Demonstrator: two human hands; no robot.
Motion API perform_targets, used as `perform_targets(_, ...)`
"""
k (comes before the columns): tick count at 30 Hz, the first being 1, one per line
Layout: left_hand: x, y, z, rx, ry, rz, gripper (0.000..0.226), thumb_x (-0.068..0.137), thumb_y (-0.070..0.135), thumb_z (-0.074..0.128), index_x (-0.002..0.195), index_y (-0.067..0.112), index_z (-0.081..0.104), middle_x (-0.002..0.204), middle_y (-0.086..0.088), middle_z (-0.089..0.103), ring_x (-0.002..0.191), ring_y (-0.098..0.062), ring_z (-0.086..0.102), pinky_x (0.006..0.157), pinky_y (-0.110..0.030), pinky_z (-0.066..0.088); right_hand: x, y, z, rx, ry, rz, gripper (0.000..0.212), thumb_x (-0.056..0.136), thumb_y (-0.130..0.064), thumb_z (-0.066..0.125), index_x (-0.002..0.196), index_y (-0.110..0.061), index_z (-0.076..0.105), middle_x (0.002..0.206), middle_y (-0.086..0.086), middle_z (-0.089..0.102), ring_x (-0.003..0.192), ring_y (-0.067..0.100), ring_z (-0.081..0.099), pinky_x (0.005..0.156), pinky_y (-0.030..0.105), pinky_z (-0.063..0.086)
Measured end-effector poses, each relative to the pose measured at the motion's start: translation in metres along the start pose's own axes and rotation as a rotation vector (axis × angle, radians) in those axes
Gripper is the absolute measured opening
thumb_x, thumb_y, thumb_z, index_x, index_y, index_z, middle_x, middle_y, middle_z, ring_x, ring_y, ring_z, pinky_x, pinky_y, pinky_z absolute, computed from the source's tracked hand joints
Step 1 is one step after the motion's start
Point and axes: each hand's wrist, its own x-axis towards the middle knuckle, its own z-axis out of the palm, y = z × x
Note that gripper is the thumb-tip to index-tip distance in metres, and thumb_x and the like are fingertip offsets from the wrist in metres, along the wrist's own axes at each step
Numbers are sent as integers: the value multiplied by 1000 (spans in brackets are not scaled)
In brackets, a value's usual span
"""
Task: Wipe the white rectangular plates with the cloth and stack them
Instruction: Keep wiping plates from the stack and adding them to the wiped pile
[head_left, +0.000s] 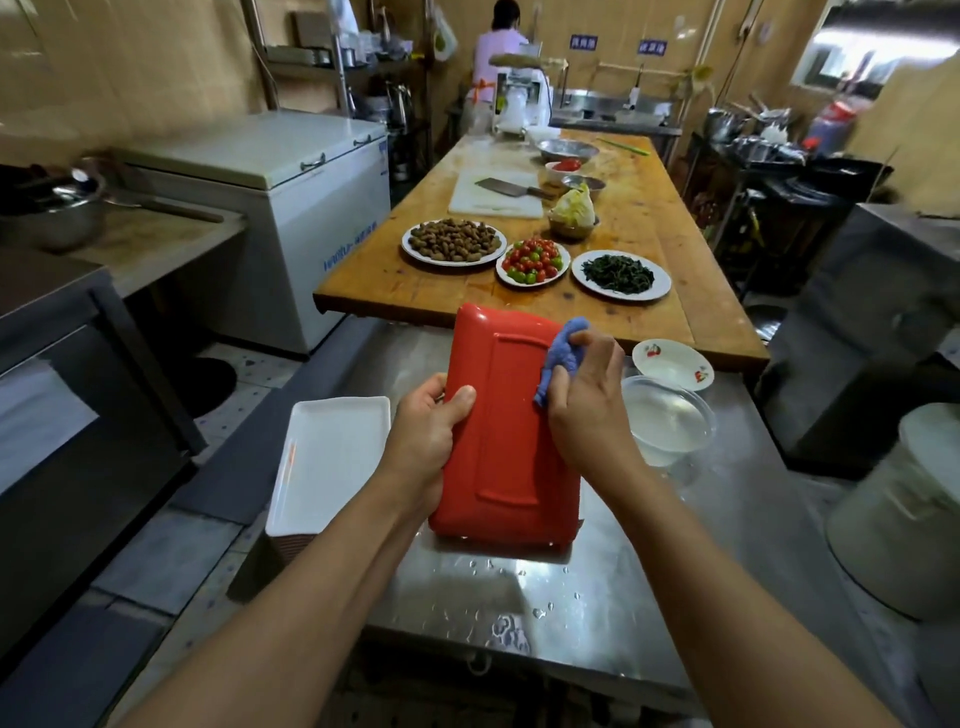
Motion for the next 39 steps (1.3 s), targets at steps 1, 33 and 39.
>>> perform_targets(1, 3, -1, 3, -27, 21, 0, 11, 95, 4, 49, 91, 8, 58, 75, -11, 65, 61, -18, 64, 60, -33, 57, -5, 0, 0, 8, -4, 22, 21, 89, -5, 43, 105, -15, 35, 110, 7, 37, 100, 22, 43, 78, 25, 30)
perform_targets(33, 49, 33, -25, 636, -453, 96, 46, 62, 31, 84, 102, 24, 60, 89, 4, 71, 86, -17, 70, 72, -32, 57, -20, 30, -68, 53, -421, 81, 50, 67, 1, 66, 90, -31, 36, 86, 6, 52, 72, 36, 60, 54, 44, 54)
perform_targets(39, 37, 21, -23, 413, -352, 67, 46, 62, 20, 78, 102, 13, 56, 86, -4, 69, 82, -24, 70, 67, -35, 58, -10, 12, -51, -62, -271, -145, 39, 73, -7, 64, 105, -22, 46, 102, -8, 48, 93, 16, 51, 79, 35, 46)
